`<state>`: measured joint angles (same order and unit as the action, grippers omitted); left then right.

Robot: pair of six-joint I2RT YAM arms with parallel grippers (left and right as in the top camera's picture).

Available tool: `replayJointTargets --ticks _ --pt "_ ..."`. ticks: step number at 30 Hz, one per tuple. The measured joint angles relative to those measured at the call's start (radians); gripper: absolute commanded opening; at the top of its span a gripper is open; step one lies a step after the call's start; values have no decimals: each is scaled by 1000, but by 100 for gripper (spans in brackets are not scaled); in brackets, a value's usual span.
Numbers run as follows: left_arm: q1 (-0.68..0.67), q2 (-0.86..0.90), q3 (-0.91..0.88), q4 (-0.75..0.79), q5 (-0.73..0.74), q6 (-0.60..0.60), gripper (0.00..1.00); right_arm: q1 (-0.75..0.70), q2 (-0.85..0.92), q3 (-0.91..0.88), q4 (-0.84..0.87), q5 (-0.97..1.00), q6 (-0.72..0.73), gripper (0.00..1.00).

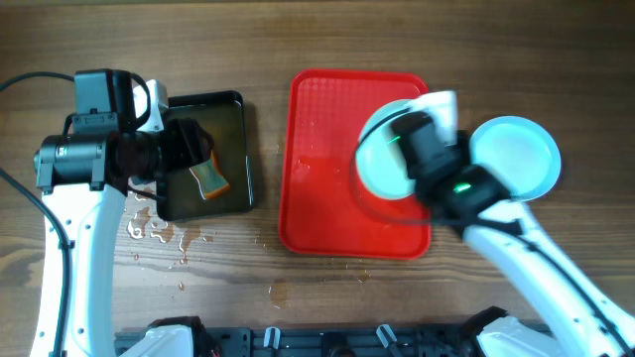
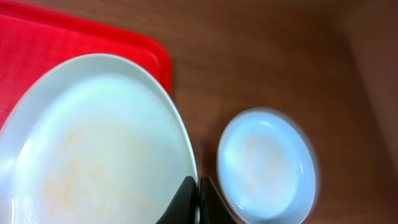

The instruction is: Clean dirty plates on tray and stack at the side

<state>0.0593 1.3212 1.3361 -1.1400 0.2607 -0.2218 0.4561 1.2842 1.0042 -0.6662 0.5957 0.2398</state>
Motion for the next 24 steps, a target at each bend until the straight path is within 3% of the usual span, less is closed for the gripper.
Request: replayJointTargets --ticks 4,6,9,10,11,12,13,17,19,22,23,24 --pt "0 0 0 -1 1 0 72 -521 -32 1 -29 -366 88 4" --pt "0 0 0 -2 1 0 72 -738 -14 1 -31 -460 105 4" --pt "0 0 0 -3 3 0 72 -964 64 1 -29 -528 123 5" --pt "0 0 0 -4 3 0 72 -1001 97 1 -29 -539 127 10" --pt "0 0 0 -4 3 0 72 -1032 141 1 -25 -549 131 27" --pt "0 0 0 -4 3 0 71 -1040 169 1 -15 -555 133 37" --pt "0 0 0 -4 3 0 65 -1040 199 1 -7 -570 133 41" --pt "0 -12 0 -11 3 1 70 -1032 172 1 -7 -740 88 45" --pt "0 -51 0 -14 3 9 72 -1011 67 1 -22 -832 53 48" --pt "0 -174 0 -62 2 13 75 -931 -235 9 -92 -1017 -8 55" --pt "0 -217 1 -109 -6 16 88 -889 -335 12 -148 -1062 -30 95" --pt "0 -277 1 -176 -26 19 100 -855 -409 12 -185 -1084 -49 100"
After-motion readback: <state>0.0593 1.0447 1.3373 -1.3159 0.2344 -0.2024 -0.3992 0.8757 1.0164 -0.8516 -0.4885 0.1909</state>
